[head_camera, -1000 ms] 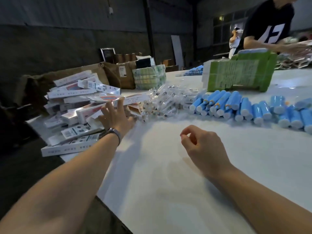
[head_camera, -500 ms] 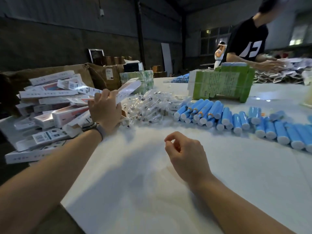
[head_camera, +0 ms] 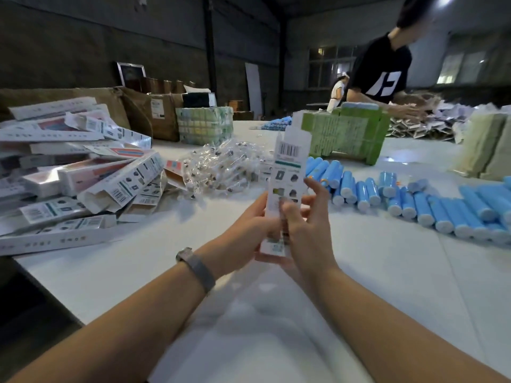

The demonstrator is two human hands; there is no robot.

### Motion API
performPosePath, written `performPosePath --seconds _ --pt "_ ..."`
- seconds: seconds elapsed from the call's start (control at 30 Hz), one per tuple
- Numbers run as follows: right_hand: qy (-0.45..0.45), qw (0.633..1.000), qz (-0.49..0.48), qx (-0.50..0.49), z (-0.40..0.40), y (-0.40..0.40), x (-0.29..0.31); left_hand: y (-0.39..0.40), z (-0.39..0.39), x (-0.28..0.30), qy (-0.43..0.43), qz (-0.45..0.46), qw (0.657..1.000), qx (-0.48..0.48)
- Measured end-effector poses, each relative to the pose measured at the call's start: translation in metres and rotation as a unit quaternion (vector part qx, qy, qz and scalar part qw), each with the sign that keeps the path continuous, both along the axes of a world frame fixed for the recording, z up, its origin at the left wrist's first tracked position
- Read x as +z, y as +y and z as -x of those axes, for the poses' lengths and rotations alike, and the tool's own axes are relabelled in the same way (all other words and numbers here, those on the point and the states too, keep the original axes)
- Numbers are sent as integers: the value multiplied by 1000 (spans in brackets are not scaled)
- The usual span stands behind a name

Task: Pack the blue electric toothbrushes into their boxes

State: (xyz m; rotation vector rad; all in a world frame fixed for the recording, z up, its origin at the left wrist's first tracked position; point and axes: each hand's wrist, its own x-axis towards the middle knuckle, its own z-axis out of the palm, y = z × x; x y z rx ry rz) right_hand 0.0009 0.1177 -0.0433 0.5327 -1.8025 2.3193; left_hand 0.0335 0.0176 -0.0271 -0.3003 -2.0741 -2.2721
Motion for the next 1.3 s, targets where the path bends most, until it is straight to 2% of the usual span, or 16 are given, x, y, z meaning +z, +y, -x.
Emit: performPosePath --seconds 0.07,0.13,0.23,0.33,0.47,0.53,0.73,0.8,0.83,0.97,1.07,1.13,1.2,1.23,1.3 --pt "16 1000 3 5 2 0 -1 4 -1 -1 20 -17 1000 8" --pt "39 999 8 0 6 3 2 10 1 0 55 4 997 51" --pt "89 995 -6 -40 10 11 16 25 11 16 118 -5 990 74" --pt "107 991 -21 -74 11 24 37 41 21 30 125 -47 990 38" --pt "75 993 -93 -5 11 50 43 55 30 12 66 -104 992 6" --pt "65 991 -113 10 14 59 37 54 34 0 67 -66 995 22" --pt "72 982 -167 -58 42 70 28 42 33 -6 85 20 990 112" --pt "55 962 -236 -125 65 72 28 39 32 -4 90 15 987 130" --pt "45 939 -297 -167 78 73 29 37 31 -3 101 16 985 140" --pt "27 804 -545 -234 132 75 26 38 28 -4 121 35 982 142" --pt "6 737 -633 -236 158 72 14 42 28 -7 132 37 983 119" --pt "16 719 -645 -257 168 70 9 42 28 -8 139 41 984 99" --pt "38 716 -637 -282 174 71 8 42 29 -8 139 25 986 85" --pt "39 724 -623 -292 176 72 8 41 29 -7 133 22 988 79" --pt "13 764 -571 -299 177 78 12 41 31 -5 119 28 990 72"
